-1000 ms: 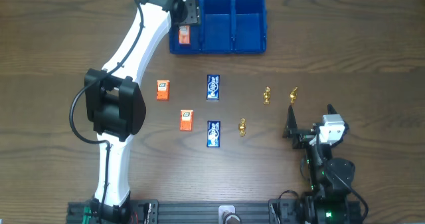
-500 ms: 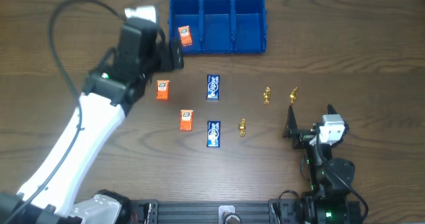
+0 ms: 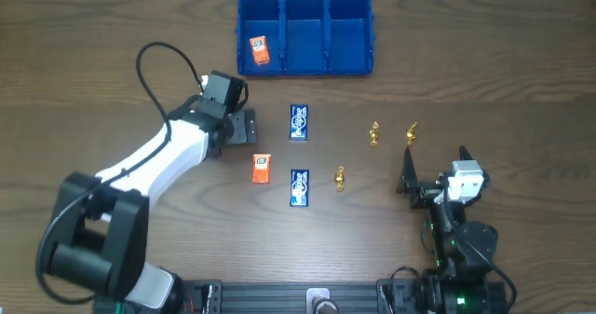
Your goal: Sort Candies Into Trays
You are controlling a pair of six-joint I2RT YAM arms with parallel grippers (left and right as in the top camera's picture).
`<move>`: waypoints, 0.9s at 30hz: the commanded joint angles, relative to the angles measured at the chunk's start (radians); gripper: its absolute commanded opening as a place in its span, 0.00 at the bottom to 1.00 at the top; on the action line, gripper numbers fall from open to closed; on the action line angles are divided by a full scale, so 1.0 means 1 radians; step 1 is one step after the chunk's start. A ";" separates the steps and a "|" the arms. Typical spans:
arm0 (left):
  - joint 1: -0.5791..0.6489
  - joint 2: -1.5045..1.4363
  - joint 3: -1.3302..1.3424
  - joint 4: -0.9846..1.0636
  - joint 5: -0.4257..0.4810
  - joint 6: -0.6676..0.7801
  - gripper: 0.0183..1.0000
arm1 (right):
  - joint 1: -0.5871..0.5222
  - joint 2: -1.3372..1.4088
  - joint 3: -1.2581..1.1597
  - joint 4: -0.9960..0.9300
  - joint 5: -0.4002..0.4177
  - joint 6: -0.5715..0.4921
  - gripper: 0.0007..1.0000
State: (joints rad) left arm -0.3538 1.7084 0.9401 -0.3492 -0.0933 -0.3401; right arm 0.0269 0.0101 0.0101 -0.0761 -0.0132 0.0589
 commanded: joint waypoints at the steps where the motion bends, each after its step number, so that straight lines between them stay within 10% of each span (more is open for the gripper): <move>1: 0.021 0.061 0.006 0.019 -0.003 0.006 0.92 | 0.004 -0.007 -0.002 -0.006 0.005 -0.012 1.00; 16: 0.021 0.095 0.006 0.052 0.019 0.047 0.33 | 0.004 -0.007 -0.002 -0.006 0.005 -0.012 1.00; 22: 0.000 -0.049 0.083 0.008 0.019 0.007 0.30 | 0.004 -0.007 -0.002 -0.006 0.005 -0.012 1.00; 27: -0.089 -0.112 0.473 -0.179 -0.151 0.004 0.29 | 0.004 -0.007 -0.002 -0.006 0.005 -0.012 1.00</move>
State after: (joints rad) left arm -0.3992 1.6161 1.1610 -0.4740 -0.1249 -0.3191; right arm 0.0269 0.0101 0.0101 -0.0761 -0.0109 0.0589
